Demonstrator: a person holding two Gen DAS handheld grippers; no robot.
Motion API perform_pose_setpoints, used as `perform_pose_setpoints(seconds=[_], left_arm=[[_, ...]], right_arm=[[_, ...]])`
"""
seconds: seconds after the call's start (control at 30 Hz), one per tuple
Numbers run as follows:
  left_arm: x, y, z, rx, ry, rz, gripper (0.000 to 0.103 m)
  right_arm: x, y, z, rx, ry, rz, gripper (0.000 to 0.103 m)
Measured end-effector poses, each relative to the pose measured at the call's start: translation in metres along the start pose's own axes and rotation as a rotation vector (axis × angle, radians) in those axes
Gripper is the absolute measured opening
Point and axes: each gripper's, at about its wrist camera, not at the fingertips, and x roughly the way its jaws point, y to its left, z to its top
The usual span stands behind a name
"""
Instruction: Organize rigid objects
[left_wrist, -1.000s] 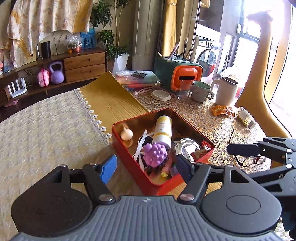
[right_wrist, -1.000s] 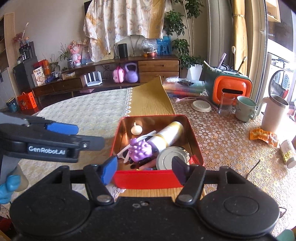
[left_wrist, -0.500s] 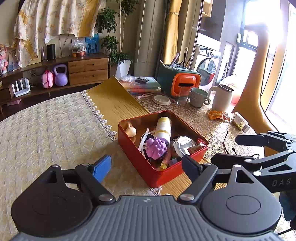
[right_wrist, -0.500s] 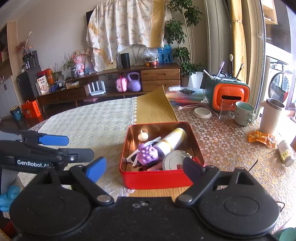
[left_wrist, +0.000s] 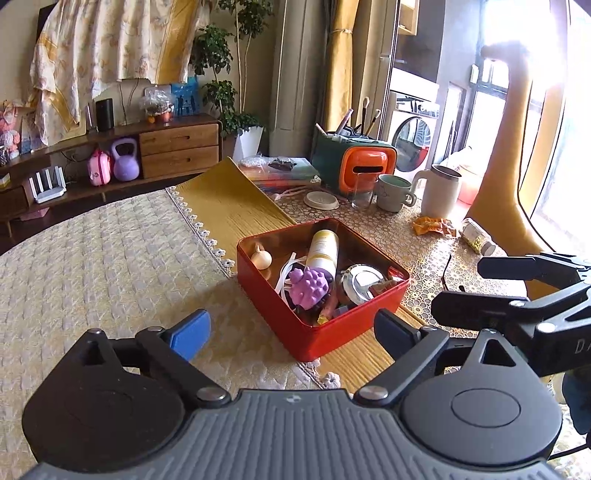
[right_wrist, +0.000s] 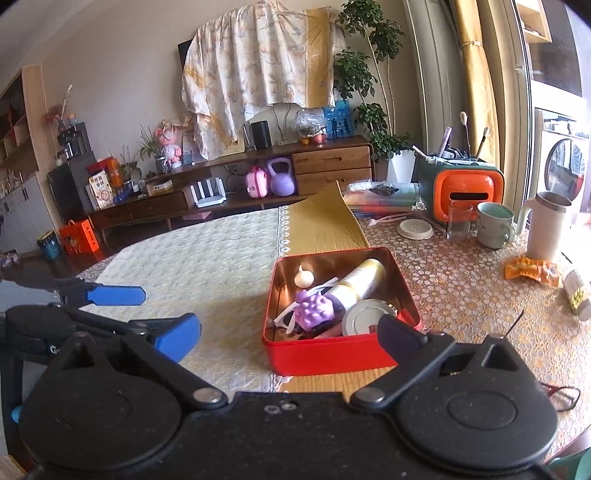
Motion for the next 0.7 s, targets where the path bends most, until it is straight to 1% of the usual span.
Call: perform_pose_setpoints(seconds=[0.33,0.7], left_arm=[[-0.012,-0.001,-0.006,-0.025,-0.025,0.027,0.096],[-0.022,-0.009,-0.009,-0.012,-0.05,0.022,0.096]], right_arm=[[-0.006,0.003,-0.012,0.039,0.007,0.001,0.103],[-0.013,0.007,-0.015,0.053,-0.002,0.005,0.103]])
